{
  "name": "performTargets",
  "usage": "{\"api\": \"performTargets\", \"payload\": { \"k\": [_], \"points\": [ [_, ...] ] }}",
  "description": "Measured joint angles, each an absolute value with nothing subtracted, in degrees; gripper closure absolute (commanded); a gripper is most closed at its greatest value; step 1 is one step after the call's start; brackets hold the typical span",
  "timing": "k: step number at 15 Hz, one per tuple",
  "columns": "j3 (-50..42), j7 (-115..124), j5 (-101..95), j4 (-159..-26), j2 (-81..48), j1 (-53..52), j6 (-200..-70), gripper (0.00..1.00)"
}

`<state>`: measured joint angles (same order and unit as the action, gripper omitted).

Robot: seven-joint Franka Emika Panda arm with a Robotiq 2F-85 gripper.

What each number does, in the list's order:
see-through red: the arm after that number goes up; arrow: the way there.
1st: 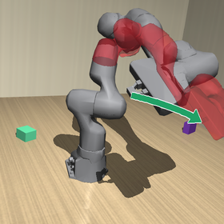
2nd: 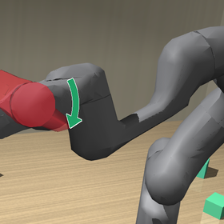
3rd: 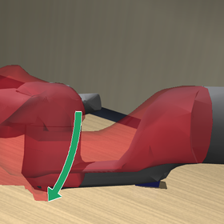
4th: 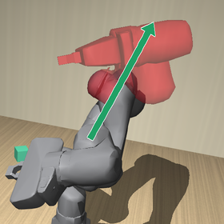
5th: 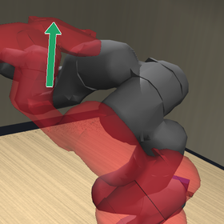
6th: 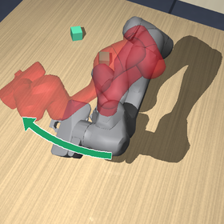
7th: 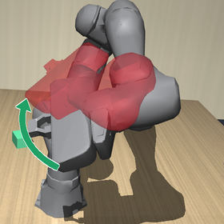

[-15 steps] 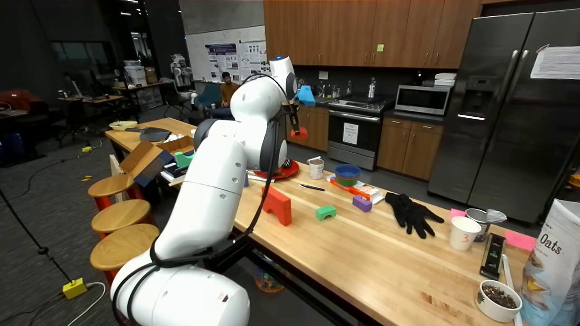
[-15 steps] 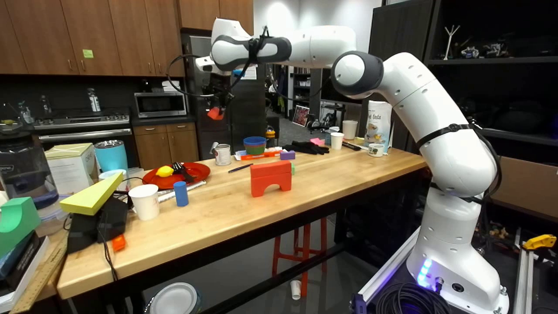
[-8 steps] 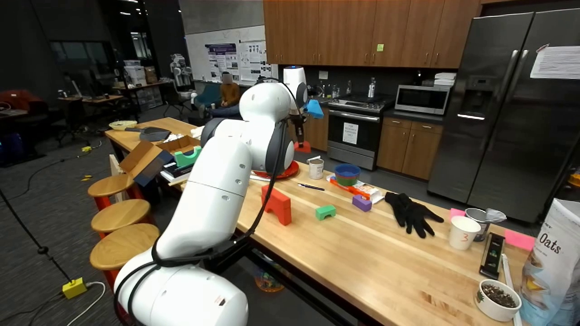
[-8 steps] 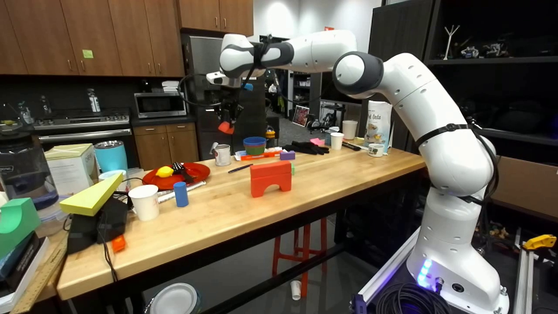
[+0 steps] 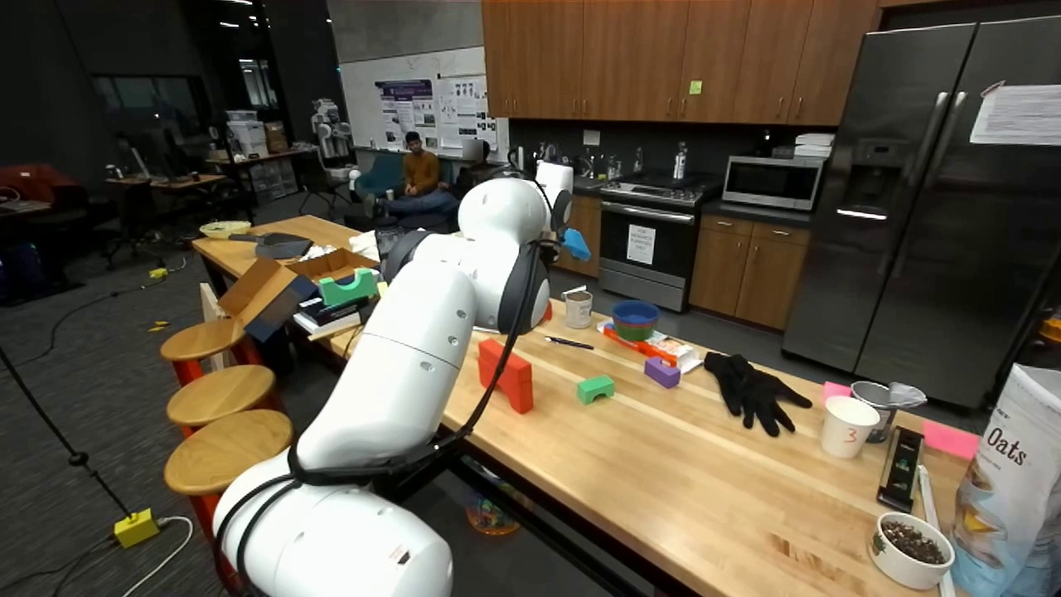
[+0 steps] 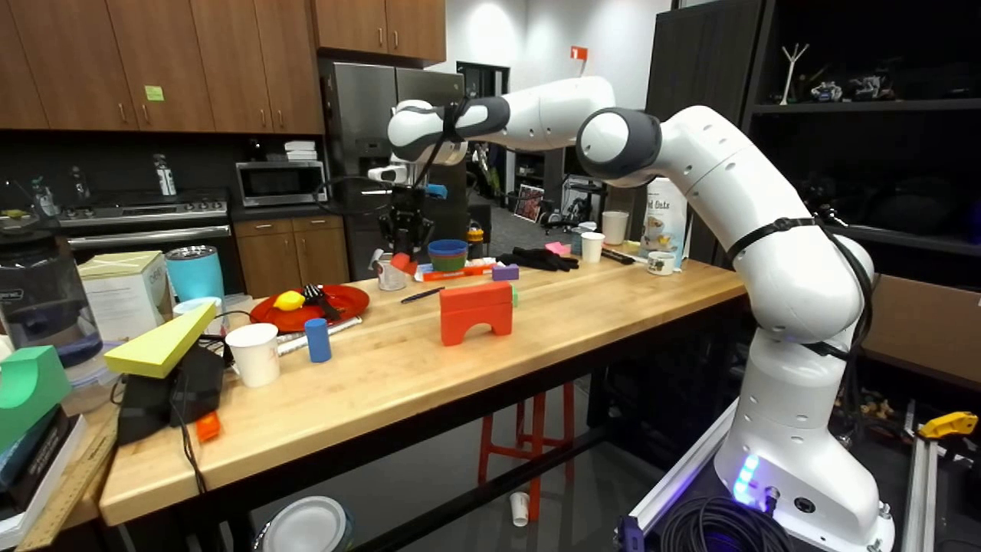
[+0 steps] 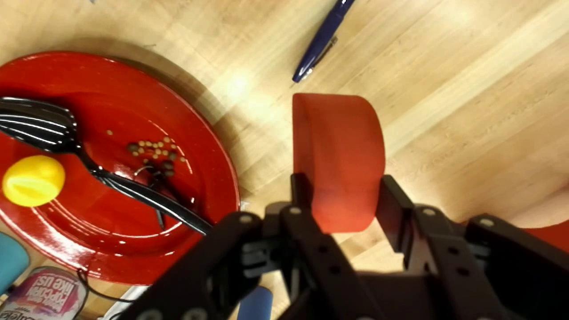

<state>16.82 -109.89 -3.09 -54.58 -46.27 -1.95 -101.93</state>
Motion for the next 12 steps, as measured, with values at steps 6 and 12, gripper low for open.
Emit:
{"api": "performTargets", "payload": {
  "k": [6,12],
  "points": [
    [16.96,-109.85,-3.48,-52.88,-45.87,-2.76,-97.12,0.84],
    [16.64,-109.3,-8.54,-52.39,-41.86,-4.83,-96.27,0.84]
  ]
}}
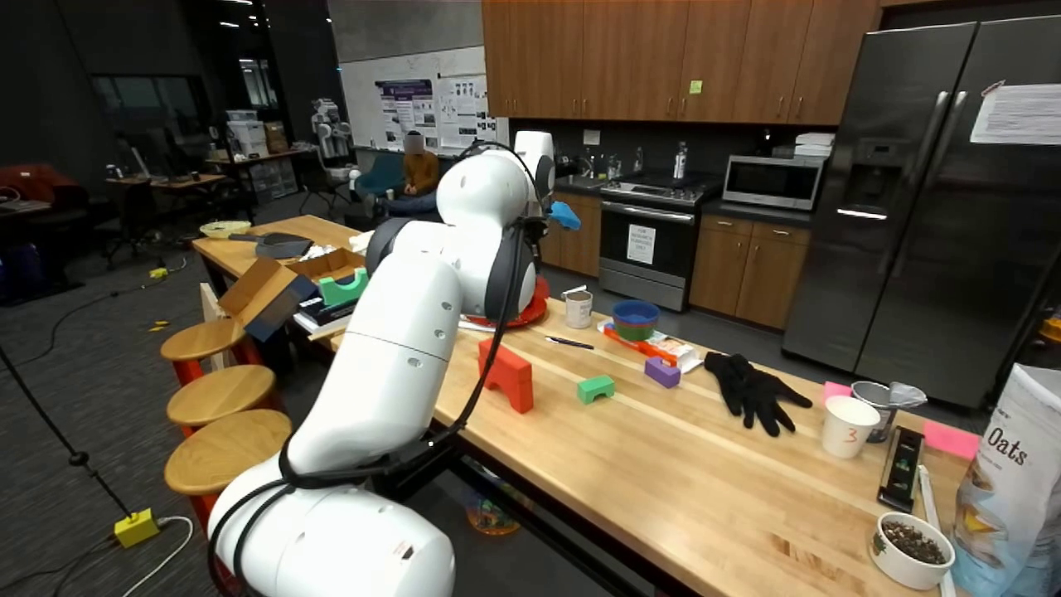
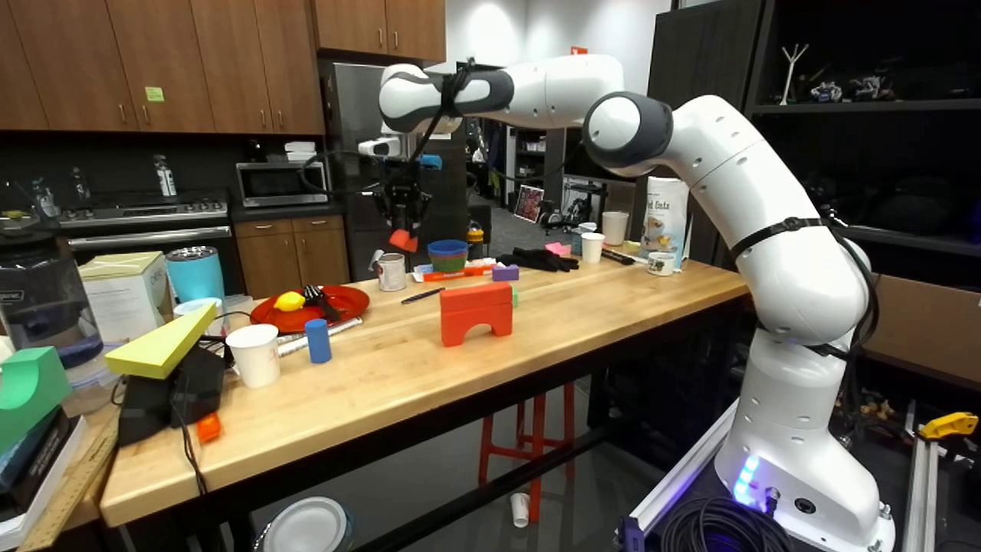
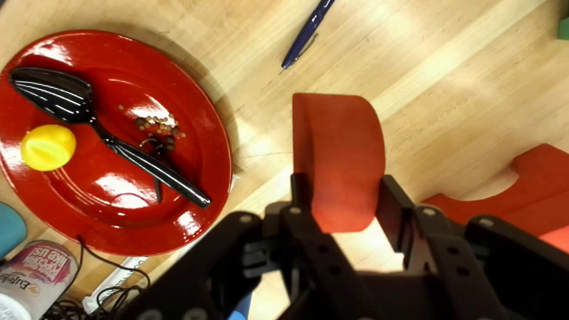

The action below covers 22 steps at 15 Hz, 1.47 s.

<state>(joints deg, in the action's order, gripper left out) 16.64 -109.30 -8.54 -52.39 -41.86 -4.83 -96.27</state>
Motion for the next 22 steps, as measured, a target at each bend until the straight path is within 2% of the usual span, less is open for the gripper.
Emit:
{"api": "performTargets", "payload": {
  "k": [1,2,6,7,13,22],
  "points": [
    [16.58,-109.16,-9.75,-52.4,-41.04,-5.26,-96.27,0.84],
    [16.56,-109.08,-10.84,-52.43,-40.25,-5.68,-96.27,0.59],
    [16.47,-108.55,-12.53,-52.6,-38.23,-6.66,-96.32,0.59],
    [16.4,-108.55,-12.53,-52.69,-38.17,-6.67,-96.32,0.84],
    [16.25,-107.65,-12.5,-53.08,-38.85,-7.29,-94.78,0.84],
    [16.27,-95.91,-14.65,-54.69,-38.81,-17.61,-88.03,0.84]
  ]
}}
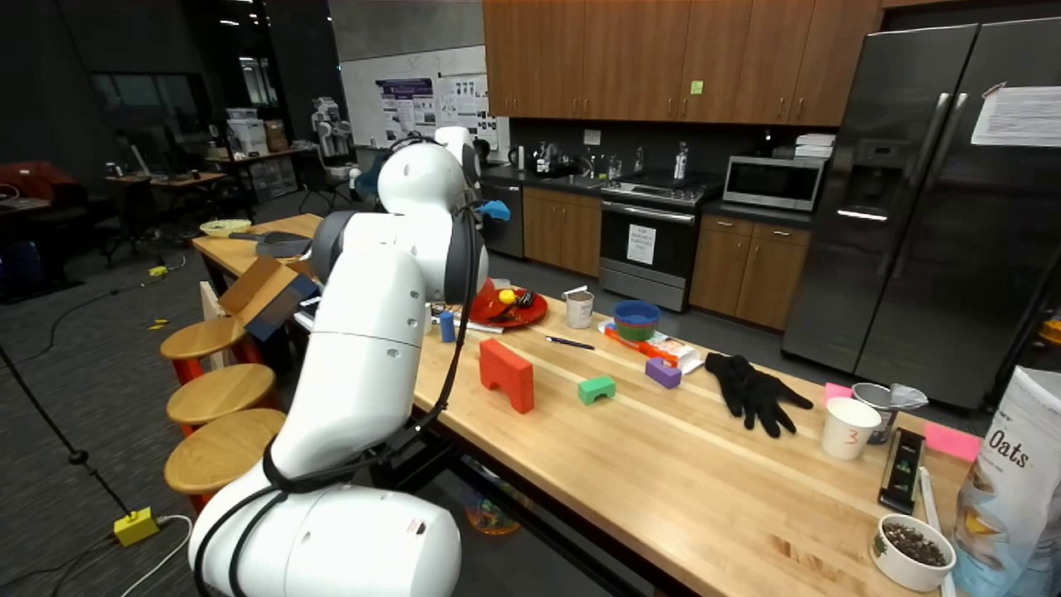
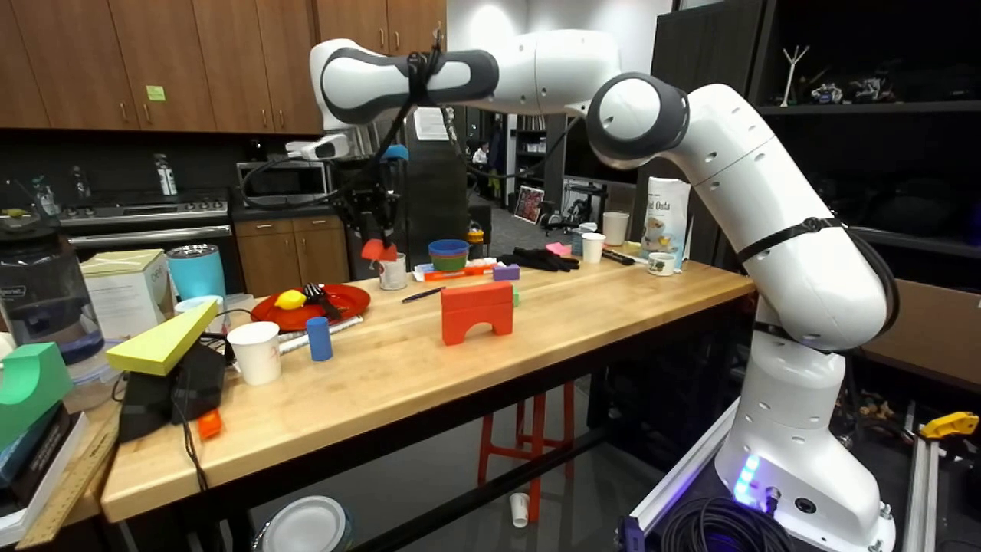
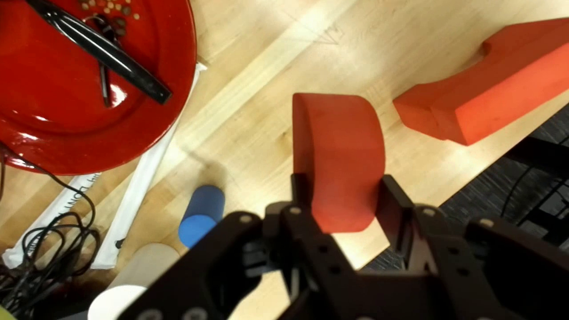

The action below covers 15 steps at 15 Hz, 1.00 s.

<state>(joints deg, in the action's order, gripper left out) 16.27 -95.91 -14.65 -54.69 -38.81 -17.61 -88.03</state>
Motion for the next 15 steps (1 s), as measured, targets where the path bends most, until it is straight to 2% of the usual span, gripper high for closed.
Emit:
{"api": "performTargets", "payload": {
  "k": [15],
  "points": [
    [16.31,-74.52,-6.75,-68.14,-34.38,-18.22,-88.81,0.84]
  ]
}}
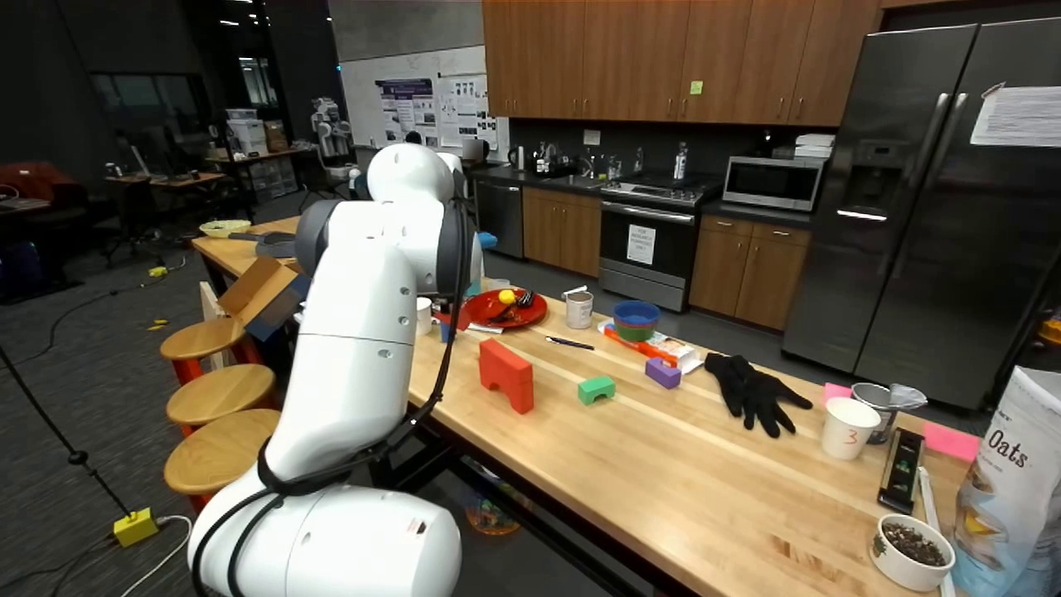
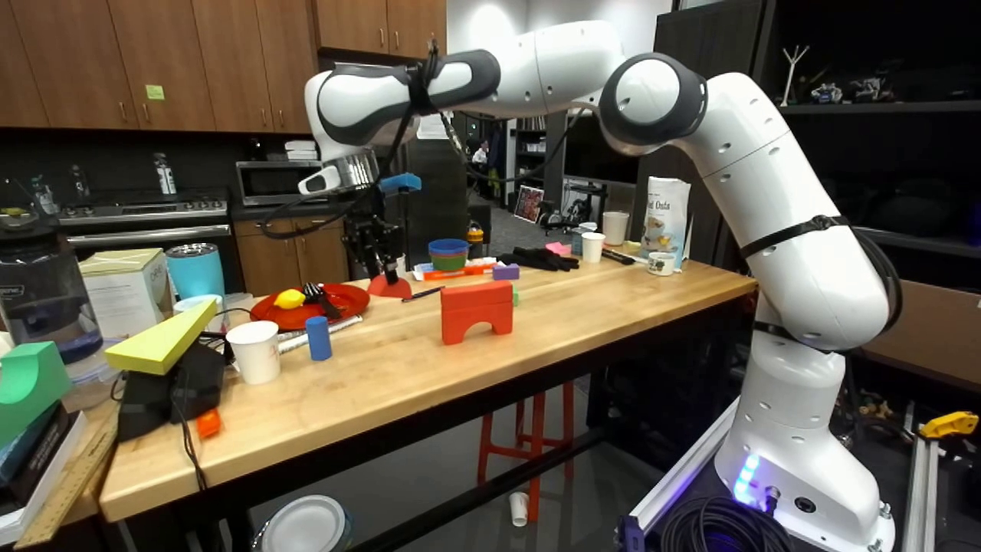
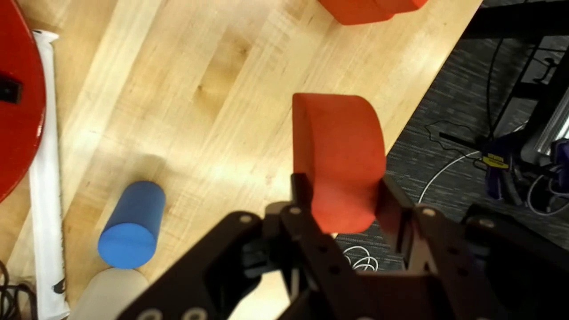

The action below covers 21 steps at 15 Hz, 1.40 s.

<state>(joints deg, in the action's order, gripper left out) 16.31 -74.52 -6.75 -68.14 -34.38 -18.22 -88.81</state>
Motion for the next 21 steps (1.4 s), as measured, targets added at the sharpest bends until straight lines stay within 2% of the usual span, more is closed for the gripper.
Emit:
{"api": "performTargets", "payload": {
  "k": [15,21],
  "points": [
    [15.33,-74.07,-16.5,-68.93,-31.92,-18.75,-86.31,0.84],
    [15.4,-64.77,-13.36,-68.53,-30.71,-19.41,-75.45,0.84]
  ]
}}
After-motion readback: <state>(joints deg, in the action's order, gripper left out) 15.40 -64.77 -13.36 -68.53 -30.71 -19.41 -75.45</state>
